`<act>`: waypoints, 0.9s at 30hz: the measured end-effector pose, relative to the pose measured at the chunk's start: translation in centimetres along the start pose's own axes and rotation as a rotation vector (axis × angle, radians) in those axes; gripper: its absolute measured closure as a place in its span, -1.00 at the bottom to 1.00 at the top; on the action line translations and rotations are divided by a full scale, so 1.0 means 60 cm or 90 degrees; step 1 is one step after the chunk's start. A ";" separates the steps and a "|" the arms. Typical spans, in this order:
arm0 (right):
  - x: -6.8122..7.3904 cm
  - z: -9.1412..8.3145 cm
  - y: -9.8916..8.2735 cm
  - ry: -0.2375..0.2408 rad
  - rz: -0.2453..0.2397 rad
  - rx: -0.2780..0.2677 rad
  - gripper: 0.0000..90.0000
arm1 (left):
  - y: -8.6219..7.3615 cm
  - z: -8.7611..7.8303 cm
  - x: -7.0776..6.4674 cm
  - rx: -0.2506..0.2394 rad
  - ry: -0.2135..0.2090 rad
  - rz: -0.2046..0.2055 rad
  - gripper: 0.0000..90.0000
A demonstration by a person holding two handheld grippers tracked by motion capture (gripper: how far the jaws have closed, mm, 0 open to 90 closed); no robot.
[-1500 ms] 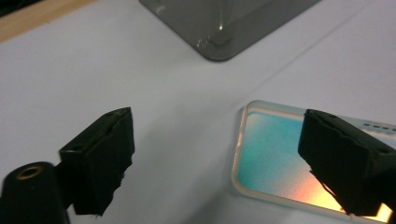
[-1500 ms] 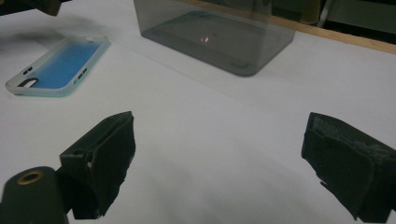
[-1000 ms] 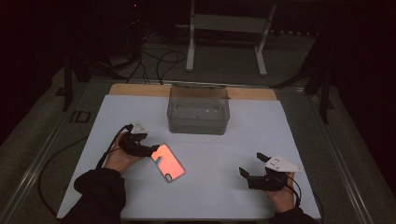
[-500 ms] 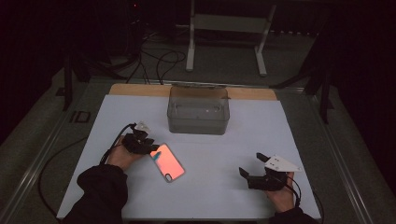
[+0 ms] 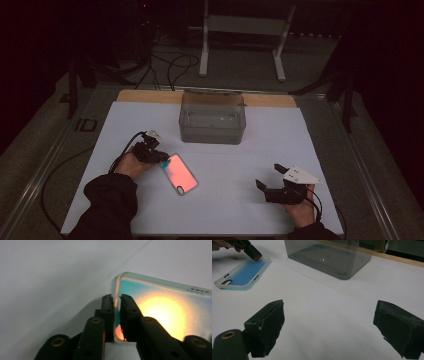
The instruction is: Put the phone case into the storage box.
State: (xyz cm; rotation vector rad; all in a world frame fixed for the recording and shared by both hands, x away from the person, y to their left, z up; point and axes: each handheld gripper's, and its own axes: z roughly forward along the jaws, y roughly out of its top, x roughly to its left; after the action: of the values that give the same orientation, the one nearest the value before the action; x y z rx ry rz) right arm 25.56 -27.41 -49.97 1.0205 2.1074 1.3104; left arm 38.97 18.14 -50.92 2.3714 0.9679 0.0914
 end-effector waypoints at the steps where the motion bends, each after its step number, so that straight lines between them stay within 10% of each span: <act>1: 0.000 0.000 0.000 0.000 -0.001 0.000 -0.78 | 0.001 0.000 -0.001 0.002 0.006 0.004 0.88; 15: -0.001 0.001 0.000 0.002 0.000 0.002 -0.78 | 0.001 -0.003 -0.016 -0.006 0.057 0.046 0.99; 27: 0.000 0.003 0.000 0.005 0.005 0.004 -0.78 | -0.003 -0.027 -0.027 -0.073 0.087 0.036 0.99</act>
State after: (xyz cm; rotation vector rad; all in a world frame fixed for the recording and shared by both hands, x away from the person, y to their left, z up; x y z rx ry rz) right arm 25.69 -27.34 -50.04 1.0284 2.1161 1.3136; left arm 37.26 17.94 -49.43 2.3110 0.9325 0.3264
